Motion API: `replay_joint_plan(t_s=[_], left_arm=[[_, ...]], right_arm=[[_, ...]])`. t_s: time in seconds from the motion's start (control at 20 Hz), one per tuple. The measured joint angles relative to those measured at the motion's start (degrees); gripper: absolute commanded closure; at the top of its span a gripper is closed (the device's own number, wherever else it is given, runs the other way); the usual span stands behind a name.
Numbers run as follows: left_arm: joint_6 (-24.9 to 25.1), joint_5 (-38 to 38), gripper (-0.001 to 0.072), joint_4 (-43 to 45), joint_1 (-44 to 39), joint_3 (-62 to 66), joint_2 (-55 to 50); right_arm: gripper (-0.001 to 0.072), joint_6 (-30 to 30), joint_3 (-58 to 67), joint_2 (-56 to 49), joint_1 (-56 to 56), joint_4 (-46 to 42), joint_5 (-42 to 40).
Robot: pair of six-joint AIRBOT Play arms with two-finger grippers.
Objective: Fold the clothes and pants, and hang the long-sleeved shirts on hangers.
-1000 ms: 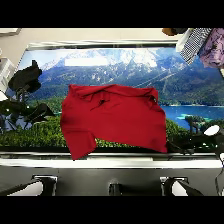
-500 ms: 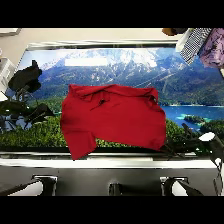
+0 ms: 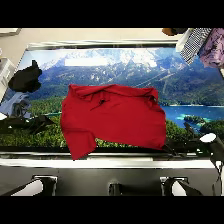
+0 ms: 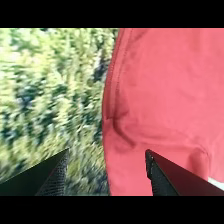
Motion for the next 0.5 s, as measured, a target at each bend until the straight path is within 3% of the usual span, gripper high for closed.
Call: replay_joint_plan(t_s=[0.35, 0.4, 0.5], left_arm=[[7.5, 6.3, 0.0185, -7.3, -2.8, -4.5, -4.4], [7.9, 6.9, 0.0236, -8.4, -3.5, -4.7, -5.0], [8.4, 7.9, 0.0265, -9.7, -4.9, -4.9, -6.2]], right_arm=[[0.0684, 1.5, 0.1, 4.2, 0.0, 2.6, 1.7], [0.0684, 1.5, 0.1, 4.4, 0.0, 3.4, 1.8], [0.0685, 1.2, 0.1, 4.6, 0.0, 5.0, 1.9]])
